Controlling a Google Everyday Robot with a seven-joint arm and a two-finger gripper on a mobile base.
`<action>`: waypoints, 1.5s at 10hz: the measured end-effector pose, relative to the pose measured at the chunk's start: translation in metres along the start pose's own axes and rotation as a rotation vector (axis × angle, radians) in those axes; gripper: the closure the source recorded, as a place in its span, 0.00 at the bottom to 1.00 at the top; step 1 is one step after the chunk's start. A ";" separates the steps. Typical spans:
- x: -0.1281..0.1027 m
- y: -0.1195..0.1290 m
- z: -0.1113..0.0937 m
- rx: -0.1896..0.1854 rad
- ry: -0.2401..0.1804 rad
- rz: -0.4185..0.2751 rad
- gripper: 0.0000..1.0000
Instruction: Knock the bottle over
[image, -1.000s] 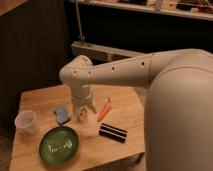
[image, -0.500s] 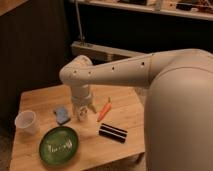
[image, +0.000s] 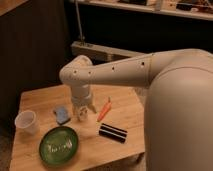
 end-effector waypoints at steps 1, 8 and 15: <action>0.000 0.000 0.000 0.000 0.000 0.000 0.35; 0.000 0.000 0.000 0.000 -0.001 0.000 0.35; -0.009 -0.020 -0.033 -0.014 -0.063 0.028 0.35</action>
